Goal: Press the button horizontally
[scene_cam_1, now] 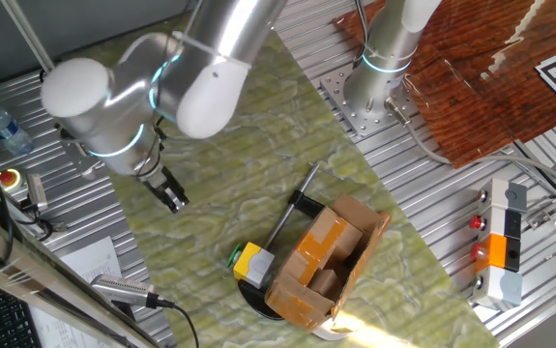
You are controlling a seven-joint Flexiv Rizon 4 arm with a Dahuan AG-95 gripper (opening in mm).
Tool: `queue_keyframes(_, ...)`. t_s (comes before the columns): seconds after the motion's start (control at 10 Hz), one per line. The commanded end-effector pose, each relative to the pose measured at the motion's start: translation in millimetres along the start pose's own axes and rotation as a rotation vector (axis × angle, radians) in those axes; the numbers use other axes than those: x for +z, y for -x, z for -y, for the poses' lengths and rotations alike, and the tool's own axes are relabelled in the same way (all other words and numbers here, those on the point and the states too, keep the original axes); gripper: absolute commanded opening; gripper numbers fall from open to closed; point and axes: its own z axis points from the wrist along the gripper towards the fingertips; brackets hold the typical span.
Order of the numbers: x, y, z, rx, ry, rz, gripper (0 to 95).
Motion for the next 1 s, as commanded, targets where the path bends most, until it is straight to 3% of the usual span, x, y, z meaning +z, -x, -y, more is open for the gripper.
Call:
queue_keyframes(0.1,-16.6,-12.5,39.1,0.042,-0.065,0.074,0.0)
queue_keyframes(0.2,-20.4,-19.4,51.5,0.027,-0.078,0.106,0.0)
queue_keyframes(0.4,-19.1,-25.8,58.6,0.064,-0.091,0.180,0.0)
queue_keyframes(0.7,-18.0,-27.4,59.3,0.097,-0.112,0.217,0.0)
queue_keyframes(1.0,-24.7,-28.6,56.3,0.099,-0.128,0.220,0.0)
